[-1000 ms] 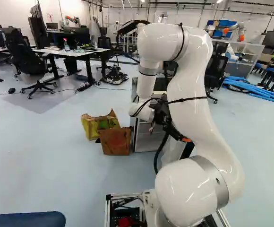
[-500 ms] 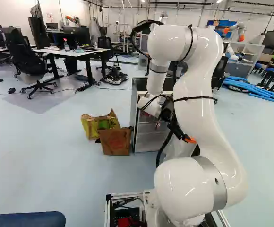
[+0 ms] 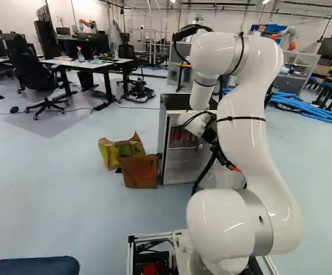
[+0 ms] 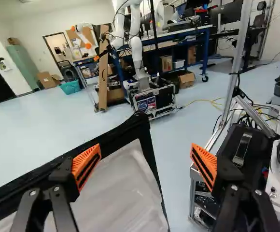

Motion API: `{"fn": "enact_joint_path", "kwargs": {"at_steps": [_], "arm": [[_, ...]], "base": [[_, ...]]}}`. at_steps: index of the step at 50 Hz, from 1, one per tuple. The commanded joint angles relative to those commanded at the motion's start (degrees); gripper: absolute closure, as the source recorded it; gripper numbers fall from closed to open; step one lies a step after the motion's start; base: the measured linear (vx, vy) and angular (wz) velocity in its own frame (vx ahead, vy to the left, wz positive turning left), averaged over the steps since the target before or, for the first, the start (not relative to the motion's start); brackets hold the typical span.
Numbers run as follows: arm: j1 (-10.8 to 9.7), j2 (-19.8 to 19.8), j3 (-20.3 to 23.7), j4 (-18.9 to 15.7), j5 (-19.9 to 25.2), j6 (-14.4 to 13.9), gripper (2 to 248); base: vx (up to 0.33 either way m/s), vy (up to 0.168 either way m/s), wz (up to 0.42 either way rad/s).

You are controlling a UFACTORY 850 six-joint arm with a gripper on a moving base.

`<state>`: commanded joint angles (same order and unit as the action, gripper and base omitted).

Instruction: Grab a drink from the fridge

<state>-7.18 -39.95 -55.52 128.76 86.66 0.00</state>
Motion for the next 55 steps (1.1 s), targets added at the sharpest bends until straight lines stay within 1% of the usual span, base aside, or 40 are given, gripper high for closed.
{"fn": "enact_joint_path", "kwargs": {"at_steps": [13,23,43,55], "arm": [[-3.55,-0.54,-2.63,-1.73,-2.01,0.0,3],[-6.04,-1.07,-4.68,-3.79,-3.79,0.0,3],[-10.48,-2.48,-8.93,-9.81,-6.75,0.0,3],[-12.73,-3.49,-11.48,-13.69,-8.23,0.0,3]], "base": [[0.0,0.0,0.0],[0.0,0.0,0.0],[0.0,0.0,0.0],[0.0,0.0,0.0]]}}
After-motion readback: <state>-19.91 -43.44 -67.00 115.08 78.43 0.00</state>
